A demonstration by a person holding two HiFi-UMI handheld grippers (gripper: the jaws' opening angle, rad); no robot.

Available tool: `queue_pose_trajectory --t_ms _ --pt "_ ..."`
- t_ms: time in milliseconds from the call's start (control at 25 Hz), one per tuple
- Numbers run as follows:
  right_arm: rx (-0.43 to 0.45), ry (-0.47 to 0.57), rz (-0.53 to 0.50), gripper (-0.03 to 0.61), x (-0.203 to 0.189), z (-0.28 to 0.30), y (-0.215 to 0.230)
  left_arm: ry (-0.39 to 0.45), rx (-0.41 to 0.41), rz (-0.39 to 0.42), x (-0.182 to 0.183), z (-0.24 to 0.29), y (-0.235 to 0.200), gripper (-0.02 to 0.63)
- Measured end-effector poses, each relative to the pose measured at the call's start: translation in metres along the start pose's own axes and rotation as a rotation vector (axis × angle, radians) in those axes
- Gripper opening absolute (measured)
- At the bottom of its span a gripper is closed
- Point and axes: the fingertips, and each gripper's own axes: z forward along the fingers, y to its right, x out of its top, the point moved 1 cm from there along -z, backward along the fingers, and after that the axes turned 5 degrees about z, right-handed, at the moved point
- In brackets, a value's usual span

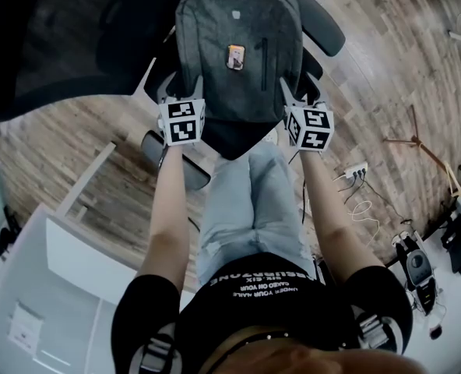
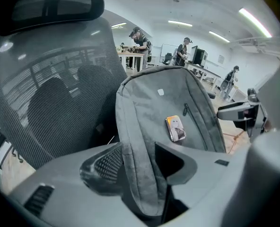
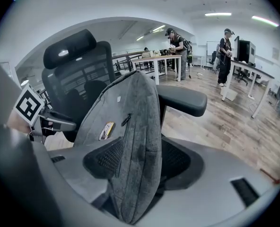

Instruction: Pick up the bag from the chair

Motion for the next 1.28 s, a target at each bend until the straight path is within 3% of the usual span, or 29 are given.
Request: queue_pose_trajectory --t_ms 160,440,1280 --pt "-0.006 -0.015 0.0 0.25 -0.002 0.005 0.003 -0.02 -0.001 -0.059 -0.005 0.008 -0.003 0.204" --pt "-0.022 -0.051 0.012 0.254 -0.011 0.012 0.012 -0.077 0.003 -0.002 -0.016 0.022 -0.002 0.206" --pt "-0.032 -0.139 0.048 0.249 -0.046 0.029 0.02 -0.157 -0.049 -0.082 -0.042 0.047 -0.012 0.204"
